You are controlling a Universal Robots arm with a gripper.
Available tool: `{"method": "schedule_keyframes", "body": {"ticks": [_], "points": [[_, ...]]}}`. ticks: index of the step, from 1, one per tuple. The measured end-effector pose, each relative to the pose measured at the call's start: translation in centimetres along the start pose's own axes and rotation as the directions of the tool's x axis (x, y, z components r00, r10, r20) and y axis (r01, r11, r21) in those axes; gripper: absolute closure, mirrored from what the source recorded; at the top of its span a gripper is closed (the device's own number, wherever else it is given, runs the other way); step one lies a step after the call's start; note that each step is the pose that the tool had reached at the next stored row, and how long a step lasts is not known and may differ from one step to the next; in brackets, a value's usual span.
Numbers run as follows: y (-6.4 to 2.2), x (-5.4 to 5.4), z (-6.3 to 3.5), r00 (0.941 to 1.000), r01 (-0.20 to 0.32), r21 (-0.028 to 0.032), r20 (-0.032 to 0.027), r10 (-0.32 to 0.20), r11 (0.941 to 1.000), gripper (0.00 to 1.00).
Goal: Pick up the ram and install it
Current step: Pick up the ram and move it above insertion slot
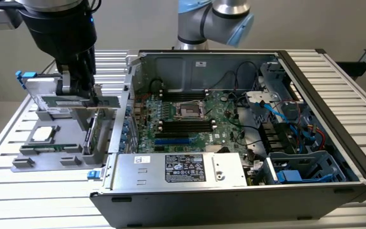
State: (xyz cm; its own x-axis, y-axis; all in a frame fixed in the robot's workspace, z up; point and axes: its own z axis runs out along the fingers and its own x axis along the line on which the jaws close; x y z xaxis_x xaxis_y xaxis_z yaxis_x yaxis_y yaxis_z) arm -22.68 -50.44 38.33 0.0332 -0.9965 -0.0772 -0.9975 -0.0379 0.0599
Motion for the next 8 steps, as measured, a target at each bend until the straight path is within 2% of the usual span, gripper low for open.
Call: {"method": "schedule_keyframes", "body": {"ticks": [8], "points": [[-3.6,0.1,-0.69,1.0,0.0,0.0,0.0016,0.0,1.0,0.86]]}}
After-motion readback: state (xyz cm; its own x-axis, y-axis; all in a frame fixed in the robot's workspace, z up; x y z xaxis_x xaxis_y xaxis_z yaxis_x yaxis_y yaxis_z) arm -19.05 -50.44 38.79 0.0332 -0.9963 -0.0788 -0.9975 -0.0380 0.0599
